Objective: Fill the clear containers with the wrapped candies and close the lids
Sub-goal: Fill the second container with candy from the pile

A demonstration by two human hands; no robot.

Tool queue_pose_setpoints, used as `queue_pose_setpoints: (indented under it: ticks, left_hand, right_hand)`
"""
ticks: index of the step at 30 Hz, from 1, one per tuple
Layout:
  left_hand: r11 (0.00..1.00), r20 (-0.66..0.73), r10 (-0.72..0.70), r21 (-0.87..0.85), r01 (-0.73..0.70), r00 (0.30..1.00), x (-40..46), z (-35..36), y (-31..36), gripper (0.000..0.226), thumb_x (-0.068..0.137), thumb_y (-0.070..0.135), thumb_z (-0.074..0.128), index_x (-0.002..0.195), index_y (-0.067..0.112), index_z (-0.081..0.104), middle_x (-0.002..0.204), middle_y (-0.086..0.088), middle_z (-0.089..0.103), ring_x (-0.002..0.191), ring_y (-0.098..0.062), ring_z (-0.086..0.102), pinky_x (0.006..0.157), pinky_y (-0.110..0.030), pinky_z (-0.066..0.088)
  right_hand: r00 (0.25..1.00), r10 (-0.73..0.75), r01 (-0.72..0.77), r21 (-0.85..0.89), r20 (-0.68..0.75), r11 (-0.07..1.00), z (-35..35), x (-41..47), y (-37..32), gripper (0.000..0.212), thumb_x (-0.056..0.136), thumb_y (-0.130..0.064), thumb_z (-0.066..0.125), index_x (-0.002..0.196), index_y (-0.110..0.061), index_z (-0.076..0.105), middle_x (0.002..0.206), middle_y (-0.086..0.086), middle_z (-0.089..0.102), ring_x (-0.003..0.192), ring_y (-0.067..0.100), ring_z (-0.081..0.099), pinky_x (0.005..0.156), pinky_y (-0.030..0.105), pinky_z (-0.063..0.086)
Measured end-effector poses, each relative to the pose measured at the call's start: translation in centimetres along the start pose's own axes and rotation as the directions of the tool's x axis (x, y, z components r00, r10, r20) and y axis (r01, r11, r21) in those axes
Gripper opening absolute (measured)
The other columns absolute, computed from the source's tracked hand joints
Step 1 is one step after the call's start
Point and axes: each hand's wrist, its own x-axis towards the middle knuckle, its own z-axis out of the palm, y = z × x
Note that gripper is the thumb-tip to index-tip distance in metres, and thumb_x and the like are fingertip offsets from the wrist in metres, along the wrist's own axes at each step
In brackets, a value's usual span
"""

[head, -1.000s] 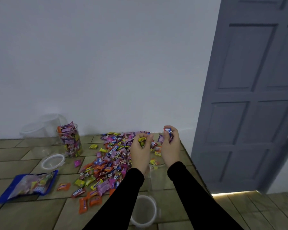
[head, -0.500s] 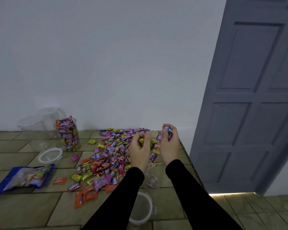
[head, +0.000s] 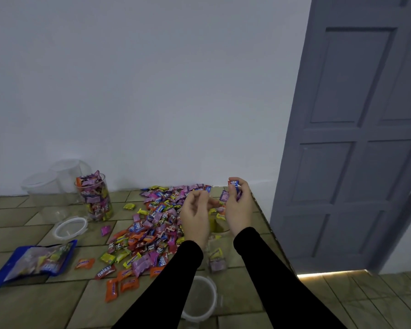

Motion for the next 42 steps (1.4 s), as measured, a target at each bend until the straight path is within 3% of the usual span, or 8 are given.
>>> queue_pose_setpoints:
  ticks: [4, 9, 12, 18, 23, 26, 31, 42]
  left_hand:
    - [1.000, -0.040, -0.016, 0.011, 0.016, 0.999, -0.1, -0.6, -1.6, 0.027, 0.102, 0.021, 0.041, 0.096, 0.007, 0.063, 0.094, -0.006, 0.069, 0.095, -0.026, 0.065, 0.083, -0.035, 0.052]
    - [0.843, 0.122, -0.507, -0.134, 0.521, 0.853, -0.2, -1.3, -3.0, 0.071, 0.096, 0.061, 0.026, 0.106, 0.005, 0.069, 0.098, -0.013, 0.072, 0.083, -0.026, 0.062, 0.064, -0.033, 0.049]
    - [0.844, 0.124, -0.509, -0.125, 0.522, 0.852, -0.3, -1.3, -3.5, 0.078, 0.094, 0.067, 0.023, 0.101, 0.004, 0.068, 0.094, -0.015, 0.072, 0.079, -0.027, 0.061, 0.063, -0.031, 0.046]
    - [0.860, 0.094, -0.473, -0.167, 0.482, 0.876, -0.3, -1.3, -4.1, 0.082, 0.076, 0.080, 0.036, 0.085, 0.009, 0.077, 0.096, -0.019, 0.071, 0.090, -0.037, 0.060, 0.078, -0.044, 0.046]
    - [0.843, 0.087, -0.505, -0.164, 0.512, 0.859, -0.3, -1.4, -4.5, 0.080, 0.085, 0.076, 0.033, 0.100, 0.009, 0.073, 0.102, -0.017, 0.071, 0.093, -0.035, 0.065, 0.076, -0.045, 0.049]
    - [0.848, 0.113, -0.486, -0.177, 0.499, 0.866, -0.1, -1.4, -4.7, 0.076, 0.094, 0.066, 0.028, 0.085, 0.010, 0.077, 0.100, -0.018, 0.072, 0.092, -0.033, 0.062, 0.078, -0.040, 0.045]
    - [0.850, 0.115, -0.478, -0.189, 0.491, 0.871, 0.1, -1.2, -4.8, 0.074, 0.095, 0.064, 0.027, 0.078, 0.013, 0.077, 0.093, -0.017, 0.072, 0.087, -0.032, 0.060, 0.068, -0.036, 0.047]
    - [0.897, 0.211, -0.440, 0.058, 0.438, 0.873, 0.4, -2.8, -3.4, 0.064, 0.099, 0.057, 0.023, 0.097, 0.016, 0.072, 0.098, -0.006, 0.075, 0.093, -0.027, 0.066, 0.083, -0.042, 0.051]
  right_hand:
    - [1.000, -0.011, 0.011, -0.018, 0.003, 1.000, -0.1, -0.1, -0.1, 0.015, 0.101, -0.014, 0.043, 0.109, -0.017, 0.056, 0.079, -0.005, 0.050, 0.056, -0.002, 0.046, 0.055, 0.009, 0.038]
    - [0.995, 0.002, 0.004, -0.054, 0.097, 0.999, -0.1, -0.1, -0.4, 0.013, 0.099, -0.010, 0.046, 0.102, -0.017, 0.057, 0.072, -0.006, 0.043, 0.055, -0.002, 0.041, 0.055, 0.009, 0.036]
    - [0.983, 0.097, -0.097, -0.006, 0.158, 0.995, -0.3, -0.1, -0.5, 0.012, 0.097, -0.006, 0.050, 0.093, -0.013, 0.059, 0.077, -0.004, 0.049, 0.066, 0.004, 0.047, 0.057, 0.007, 0.041]
    - [0.947, 0.183, -0.214, 0.091, 0.265, 0.973, -0.5, -0.6, -1.6, 0.016, 0.090, 0.004, 0.049, 0.080, -0.006, 0.055, 0.070, 0.005, 0.046, 0.040, 0.003, 0.048, 0.037, 0.013, 0.036]
    - [0.944, 0.135, -0.168, 0.088, 0.302, 0.982, -0.5, -0.6, -1.0, 0.009, 0.067, -0.001, 0.053, 0.070, -0.008, 0.047, 0.060, 0.003, 0.055, 0.059, 0.020, 0.055, 0.053, 0.022, 0.044]
    - [0.933, 0.137, -0.193, 0.142, 0.333, 0.971, -0.6, -0.6, -1.2, 0.013, 0.061, 0.005, 0.048, 0.067, -0.006, 0.044, 0.060, 0.007, 0.060, 0.058, 0.019, 0.057, 0.053, 0.022, 0.048]
    - [0.939, 0.093, -0.115, 0.048, 0.330, 0.992, -0.7, -0.7, -1.2, 0.025, 0.075, 0.021, 0.044, 0.074, -0.004, 0.049, 0.066, 0.009, 0.059, 0.060, 0.021, 0.054, 0.051, 0.020, 0.046]
    - [0.931, 0.006, 0.101, -0.272, 0.365, 0.957, -0.4, -0.6, -2.4, 0.014, 0.082, 0.002, 0.059, 0.082, -0.012, 0.057, 0.077, 0.003, 0.056, 0.058, 0.006, 0.053, 0.053, 0.016, 0.043]
